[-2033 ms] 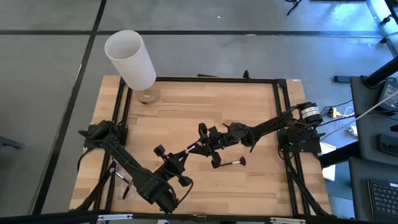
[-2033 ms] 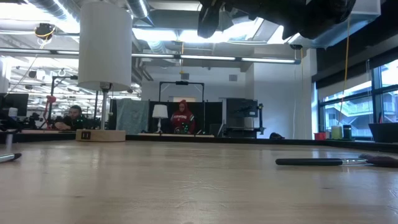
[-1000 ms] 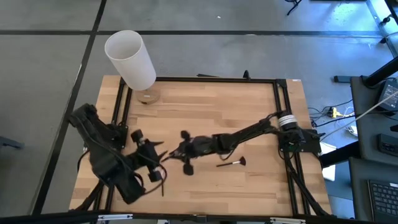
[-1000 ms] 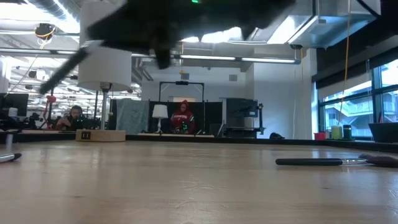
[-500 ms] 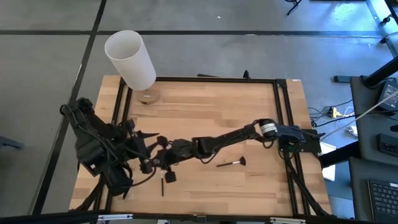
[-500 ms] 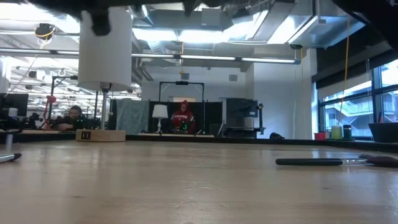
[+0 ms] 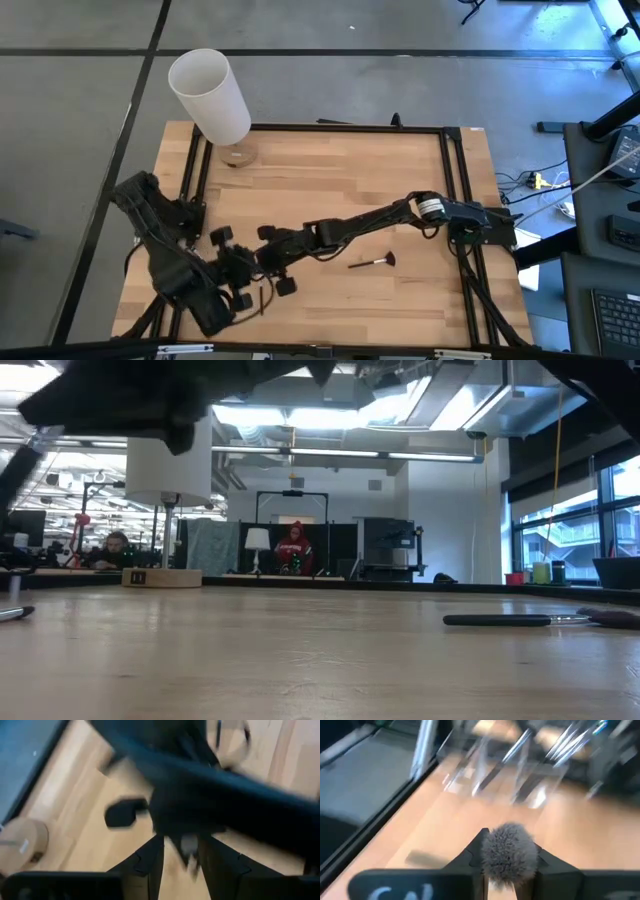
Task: Put items in baskets/containers
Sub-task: Put the blush brush into the transparent organizer
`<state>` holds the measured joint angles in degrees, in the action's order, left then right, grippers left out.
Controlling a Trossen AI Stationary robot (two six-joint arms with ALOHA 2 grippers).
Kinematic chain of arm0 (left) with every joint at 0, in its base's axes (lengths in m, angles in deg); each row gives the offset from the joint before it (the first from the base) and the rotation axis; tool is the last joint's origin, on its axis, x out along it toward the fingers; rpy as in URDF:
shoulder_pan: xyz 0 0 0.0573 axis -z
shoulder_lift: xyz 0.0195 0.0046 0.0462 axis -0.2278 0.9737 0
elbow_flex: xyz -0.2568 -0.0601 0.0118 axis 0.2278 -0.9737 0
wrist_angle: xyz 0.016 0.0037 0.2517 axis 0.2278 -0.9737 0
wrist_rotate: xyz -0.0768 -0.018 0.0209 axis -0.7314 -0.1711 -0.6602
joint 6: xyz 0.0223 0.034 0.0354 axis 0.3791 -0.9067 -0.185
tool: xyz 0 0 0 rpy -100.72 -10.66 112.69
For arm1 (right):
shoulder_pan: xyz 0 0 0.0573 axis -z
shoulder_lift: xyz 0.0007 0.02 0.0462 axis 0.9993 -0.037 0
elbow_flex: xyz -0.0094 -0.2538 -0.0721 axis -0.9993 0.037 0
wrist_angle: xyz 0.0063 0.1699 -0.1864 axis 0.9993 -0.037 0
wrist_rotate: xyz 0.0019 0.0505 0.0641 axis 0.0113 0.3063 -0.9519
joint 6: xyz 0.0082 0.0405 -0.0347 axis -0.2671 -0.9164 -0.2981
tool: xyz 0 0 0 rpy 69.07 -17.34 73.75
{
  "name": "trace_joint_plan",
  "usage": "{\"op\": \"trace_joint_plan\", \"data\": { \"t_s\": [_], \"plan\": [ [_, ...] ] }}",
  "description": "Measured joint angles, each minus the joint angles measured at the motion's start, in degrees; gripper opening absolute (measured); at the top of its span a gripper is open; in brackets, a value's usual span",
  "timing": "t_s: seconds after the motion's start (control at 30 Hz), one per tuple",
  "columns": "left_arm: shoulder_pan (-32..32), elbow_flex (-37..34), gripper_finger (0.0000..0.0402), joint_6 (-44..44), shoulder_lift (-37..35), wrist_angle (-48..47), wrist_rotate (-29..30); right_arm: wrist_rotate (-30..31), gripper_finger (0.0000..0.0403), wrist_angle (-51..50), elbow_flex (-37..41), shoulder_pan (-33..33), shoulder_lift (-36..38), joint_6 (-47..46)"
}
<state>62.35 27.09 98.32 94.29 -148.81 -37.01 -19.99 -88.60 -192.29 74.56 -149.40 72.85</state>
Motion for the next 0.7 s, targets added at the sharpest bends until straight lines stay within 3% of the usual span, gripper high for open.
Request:
{"op": "trace_joint_plan", "data": {
  "t_s": [0.17, 0.27, 0.57, 0.7],
  "plan": [
    [0.29, 0.0, 0.0128, 0.99, 4.93, 0.02, -2.98, -9.72, 0.0053, -11.62, 0.0, 0.15, 1.14, -0.36],
    [0.17, 0.0, 0.0137, 2.35, 5.97, 0.02, -4.47, -12.29, 0.0053, -18.16, 0.0, 0.15, 1.33, 0.17],
    [0.23, 0.0, 0.0157, 0.88, 6.28, 0.02, -8.48, -11.82, 0.0053, -23.82, 0.0, -1.2, 2.26, -0.21],
    [0.23, 0.0, 0.0159, -0.47, 6.28, 0.01, -8.51, -6.57, 0.0053, -21.33, 0.53, -4.03, 2.26, -1.53]
  ]
}}
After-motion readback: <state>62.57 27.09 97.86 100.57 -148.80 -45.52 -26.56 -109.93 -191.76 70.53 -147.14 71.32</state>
